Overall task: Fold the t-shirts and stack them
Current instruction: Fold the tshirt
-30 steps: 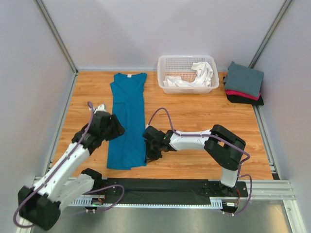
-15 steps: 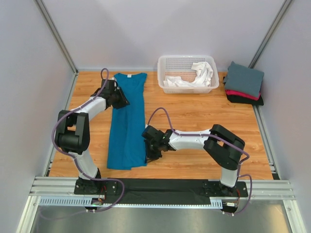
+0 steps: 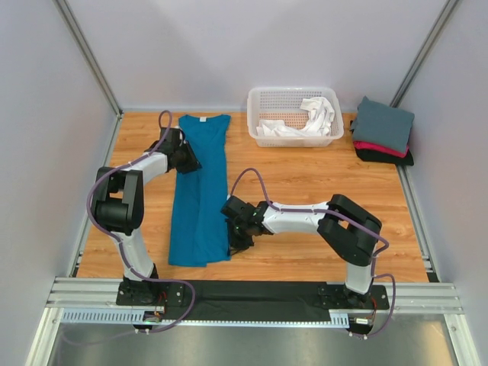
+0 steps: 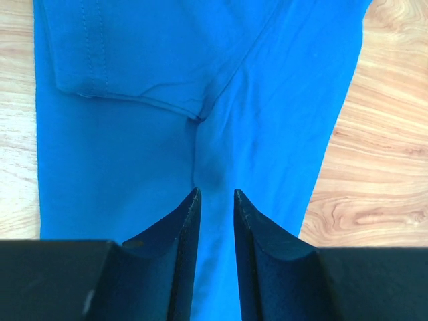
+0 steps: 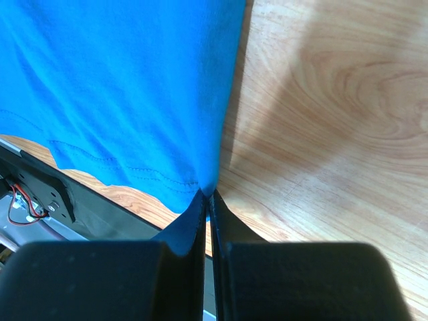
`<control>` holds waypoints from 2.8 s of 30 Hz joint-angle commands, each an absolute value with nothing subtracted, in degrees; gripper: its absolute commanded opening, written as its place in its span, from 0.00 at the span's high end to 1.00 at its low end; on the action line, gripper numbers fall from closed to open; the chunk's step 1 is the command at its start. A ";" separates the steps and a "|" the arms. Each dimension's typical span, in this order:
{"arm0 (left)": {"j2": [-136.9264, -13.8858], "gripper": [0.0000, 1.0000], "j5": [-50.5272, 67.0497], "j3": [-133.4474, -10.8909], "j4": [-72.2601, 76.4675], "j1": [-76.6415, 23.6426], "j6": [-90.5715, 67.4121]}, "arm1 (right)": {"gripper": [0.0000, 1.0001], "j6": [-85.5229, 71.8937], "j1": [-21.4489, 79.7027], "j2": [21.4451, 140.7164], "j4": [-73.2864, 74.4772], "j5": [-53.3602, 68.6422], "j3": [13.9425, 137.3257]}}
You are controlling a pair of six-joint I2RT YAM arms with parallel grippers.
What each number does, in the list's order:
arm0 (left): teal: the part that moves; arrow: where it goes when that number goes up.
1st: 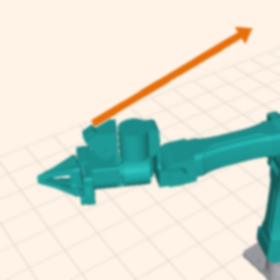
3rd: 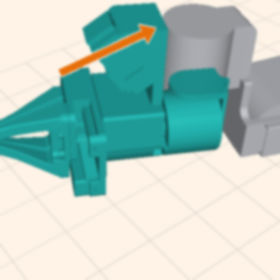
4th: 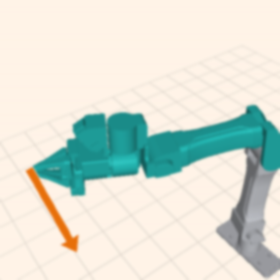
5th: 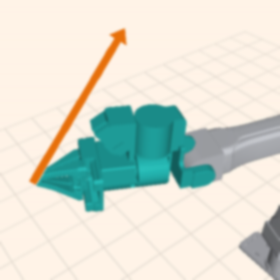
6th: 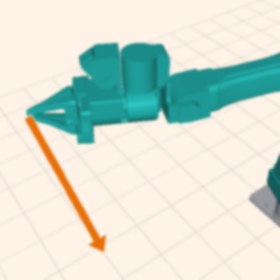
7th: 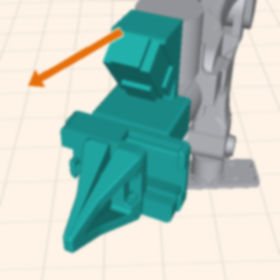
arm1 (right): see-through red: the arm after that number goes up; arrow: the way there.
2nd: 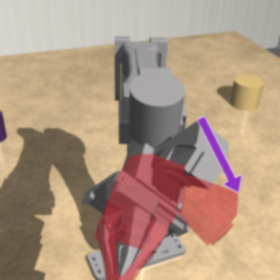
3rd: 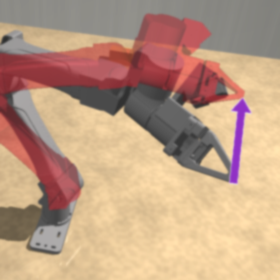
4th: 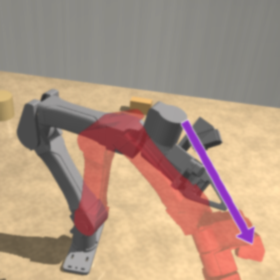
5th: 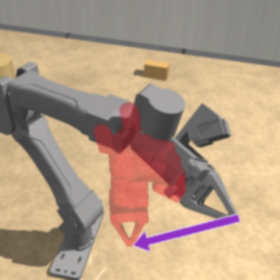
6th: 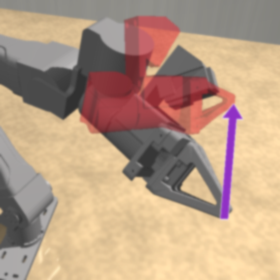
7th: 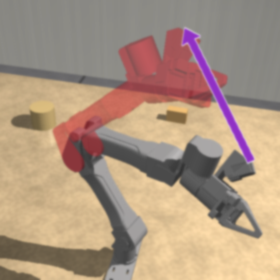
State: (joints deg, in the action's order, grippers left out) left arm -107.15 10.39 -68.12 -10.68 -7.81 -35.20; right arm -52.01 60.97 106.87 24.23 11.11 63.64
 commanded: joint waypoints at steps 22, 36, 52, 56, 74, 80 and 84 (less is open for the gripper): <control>-110.39 1.00 8.26 -71.19 -7.91 -7.12 -32.61 | 1.00 -51.42 60.20 107.93 26.10 9.49 64.34; -106.96 1.00 2.55 -75.94 -16.17 -6.94 -25.23 | 0.99 -51.42 60.12 108.37 26.19 9.84 64.34; -103.90 0.28 0.70 -74.36 -20.12 -9.84 -23.73 | 1.00 -51.15 60.12 108.46 26.02 10.90 64.34; -94.86 0.30 1.58 -69.36 -22.14 -10.37 -25.48 | 1.00 -50.98 60.29 108.11 26.19 11.77 63.72; -45.19 0.46 0.17 -26.99 -34.18 -21.70 -49.91 | 1.00 -52.99 60.64 103.98 20.75 13.44 55.55; -37.18 0.40 -8.34 -25.92 -42.88 -22.41 -51.68 | 1.00 -52.91 60.64 102.39 18.90 14.06 53.00; -37.79 0.36 -13.44 -26.81 -49.56 -22.41 -55.97 | 1.00 -52.56 60.56 102.13 18.02 14.06 53.00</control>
